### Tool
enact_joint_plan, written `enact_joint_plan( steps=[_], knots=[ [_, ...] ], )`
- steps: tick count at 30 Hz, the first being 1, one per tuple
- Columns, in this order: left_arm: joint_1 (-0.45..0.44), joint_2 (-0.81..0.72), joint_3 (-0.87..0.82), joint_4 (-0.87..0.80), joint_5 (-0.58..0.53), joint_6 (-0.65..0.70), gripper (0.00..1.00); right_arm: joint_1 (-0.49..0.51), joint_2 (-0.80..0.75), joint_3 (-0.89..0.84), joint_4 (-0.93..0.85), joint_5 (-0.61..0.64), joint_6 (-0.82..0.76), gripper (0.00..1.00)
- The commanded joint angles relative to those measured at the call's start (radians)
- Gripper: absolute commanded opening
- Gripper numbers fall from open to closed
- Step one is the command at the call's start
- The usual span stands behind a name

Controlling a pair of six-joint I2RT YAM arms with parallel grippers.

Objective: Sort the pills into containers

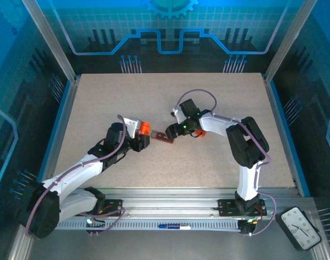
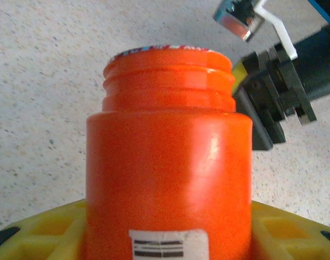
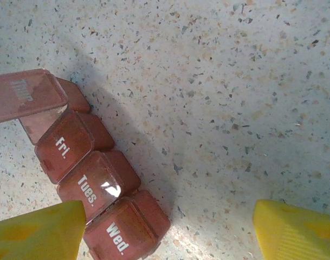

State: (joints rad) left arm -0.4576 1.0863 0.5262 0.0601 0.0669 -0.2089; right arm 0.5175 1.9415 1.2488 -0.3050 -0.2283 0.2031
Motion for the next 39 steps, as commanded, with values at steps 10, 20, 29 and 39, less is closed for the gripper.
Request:
enact_joint_plan(
  steps=[10, 20, 29, 39],
  knots=[
    [-0.045, 0.068, -0.111, 0.182, -0.012, -0.020, 0.00, -0.011, -0.023, -0.006, 0.026, -0.031, 0.039, 0.80],
    [-0.046, 0.163, -0.126, 0.254, 0.004, -0.029, 0.00, -0.007, -0.005, 0.005, 0.021, -0.032, 0.051, 0.80],
    [-0.046, 0.234, -0.121, 0.296, 0.007, -0.024, 0.00, 0.011, 0.006, 0.012, 0.010, -0.023, 0.042, 0.80],
    [-0.046, 0.305, -0.097, 0.332, 0.014, -0.016, 0.00, 0.031, 0.023, 0.016, 0.001, -0.005, 0.032, 0.80]
  ],
)
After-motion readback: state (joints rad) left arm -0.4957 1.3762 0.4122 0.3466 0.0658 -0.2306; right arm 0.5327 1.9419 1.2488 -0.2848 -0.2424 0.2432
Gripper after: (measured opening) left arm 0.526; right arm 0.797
